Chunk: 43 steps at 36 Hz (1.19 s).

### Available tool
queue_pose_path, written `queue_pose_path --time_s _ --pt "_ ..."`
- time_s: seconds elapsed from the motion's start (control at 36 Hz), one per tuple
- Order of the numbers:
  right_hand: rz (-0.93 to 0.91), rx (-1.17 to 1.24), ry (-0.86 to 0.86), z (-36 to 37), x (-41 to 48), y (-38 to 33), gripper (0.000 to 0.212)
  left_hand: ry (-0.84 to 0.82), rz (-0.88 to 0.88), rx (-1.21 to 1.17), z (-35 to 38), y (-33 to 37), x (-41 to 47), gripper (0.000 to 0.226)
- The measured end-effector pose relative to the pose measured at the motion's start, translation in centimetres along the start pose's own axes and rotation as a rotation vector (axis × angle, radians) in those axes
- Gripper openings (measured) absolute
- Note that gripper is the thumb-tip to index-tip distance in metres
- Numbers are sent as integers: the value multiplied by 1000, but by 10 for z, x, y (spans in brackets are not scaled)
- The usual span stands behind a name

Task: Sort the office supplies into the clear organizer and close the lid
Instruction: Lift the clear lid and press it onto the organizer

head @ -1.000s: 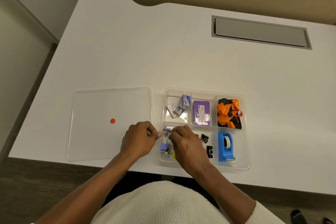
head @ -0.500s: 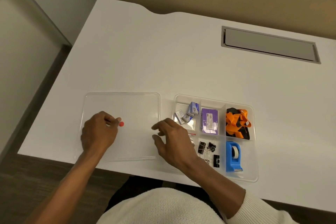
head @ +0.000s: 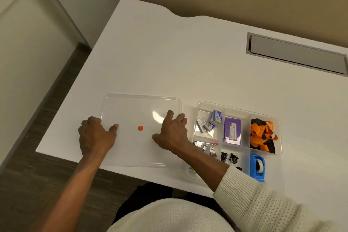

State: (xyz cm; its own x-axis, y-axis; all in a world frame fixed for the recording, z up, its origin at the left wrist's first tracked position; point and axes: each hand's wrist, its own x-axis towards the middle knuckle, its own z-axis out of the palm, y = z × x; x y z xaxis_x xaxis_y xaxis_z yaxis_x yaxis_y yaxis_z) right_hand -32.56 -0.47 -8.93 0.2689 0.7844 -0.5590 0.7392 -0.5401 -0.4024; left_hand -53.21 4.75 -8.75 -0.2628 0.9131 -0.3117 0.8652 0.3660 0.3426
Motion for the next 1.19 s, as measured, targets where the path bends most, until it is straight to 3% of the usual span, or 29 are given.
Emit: queue_pose_path --time_s 0.17,0.33,0.5,0.67,1.0,1.19 --pt "61 224 95 2 -5 -7 89 -15 -41 -30 2 2 9 77" --pt "105 481 86 -16 -9 -14 100 11 -129 -87 -9 1 23 94" --pt "60 579 117 -38 -26 -18 95 95 -100 -84 -30 3 32 85" --pt "-85 597 287 -70 -61 -10 86 126 -65 -144 -47 17 23 80" --pt "52 524 570 -126 -97 106 79 -34 209 -182 4 99 -75 70" --pt "158 526 601 -135 -119 185 88 -136 381 -176 38 127 -126 68"
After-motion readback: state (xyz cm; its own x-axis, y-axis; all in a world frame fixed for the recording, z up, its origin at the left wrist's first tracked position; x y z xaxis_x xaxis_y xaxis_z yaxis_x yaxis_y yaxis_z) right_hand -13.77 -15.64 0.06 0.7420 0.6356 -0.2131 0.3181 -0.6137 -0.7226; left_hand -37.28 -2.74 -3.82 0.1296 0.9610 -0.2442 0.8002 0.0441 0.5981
